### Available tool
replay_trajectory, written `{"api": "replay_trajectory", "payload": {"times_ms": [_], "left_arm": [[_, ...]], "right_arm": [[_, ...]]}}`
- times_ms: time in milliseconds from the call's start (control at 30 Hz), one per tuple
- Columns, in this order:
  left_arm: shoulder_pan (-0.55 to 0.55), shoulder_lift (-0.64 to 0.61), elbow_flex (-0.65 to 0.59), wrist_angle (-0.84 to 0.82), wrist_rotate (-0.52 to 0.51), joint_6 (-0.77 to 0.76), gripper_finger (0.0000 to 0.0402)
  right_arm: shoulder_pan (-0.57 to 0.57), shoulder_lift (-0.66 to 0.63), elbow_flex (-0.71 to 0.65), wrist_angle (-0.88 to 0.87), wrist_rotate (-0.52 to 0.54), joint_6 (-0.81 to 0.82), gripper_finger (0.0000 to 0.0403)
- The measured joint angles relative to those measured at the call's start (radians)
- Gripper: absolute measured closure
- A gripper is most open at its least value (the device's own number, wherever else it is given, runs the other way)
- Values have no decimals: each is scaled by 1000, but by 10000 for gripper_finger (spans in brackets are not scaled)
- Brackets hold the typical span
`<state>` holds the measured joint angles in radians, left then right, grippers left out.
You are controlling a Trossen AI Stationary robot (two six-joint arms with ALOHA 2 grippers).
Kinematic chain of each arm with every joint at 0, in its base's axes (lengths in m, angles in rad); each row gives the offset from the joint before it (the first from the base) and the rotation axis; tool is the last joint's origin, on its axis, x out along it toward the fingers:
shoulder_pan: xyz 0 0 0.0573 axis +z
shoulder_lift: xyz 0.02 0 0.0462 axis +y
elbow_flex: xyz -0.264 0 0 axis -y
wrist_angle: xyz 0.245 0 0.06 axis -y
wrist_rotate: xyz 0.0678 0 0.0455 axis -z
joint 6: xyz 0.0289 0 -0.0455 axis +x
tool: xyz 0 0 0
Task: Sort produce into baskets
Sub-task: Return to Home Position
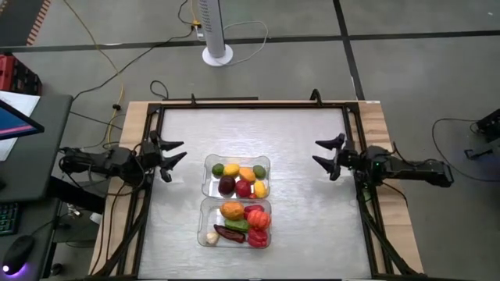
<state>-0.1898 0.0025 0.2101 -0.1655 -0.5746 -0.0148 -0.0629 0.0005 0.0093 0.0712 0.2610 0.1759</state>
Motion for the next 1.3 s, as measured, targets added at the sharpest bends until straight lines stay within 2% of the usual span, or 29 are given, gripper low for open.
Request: {"api": "replay_trajectory", "payload": {"times_ms": [333, 700, 967, 1300], "left_arm": [[0, 2, -70, 10, -11, -12, 223], [0, 2, -72, -128, -9, -179, 223], [0, 2, -72, -239, -8, -151, 223], [0, 2, -68, -250, -8, -151, 223]], "right_arm": [[9, 19, 0, -12, 30, 74, 77], [9, 19, 0, -16, 51, 112, 76], [9, 19, 0, -18, 51, 113, 76], [9, 19, 0, -18, 51, 113, 76]]}}
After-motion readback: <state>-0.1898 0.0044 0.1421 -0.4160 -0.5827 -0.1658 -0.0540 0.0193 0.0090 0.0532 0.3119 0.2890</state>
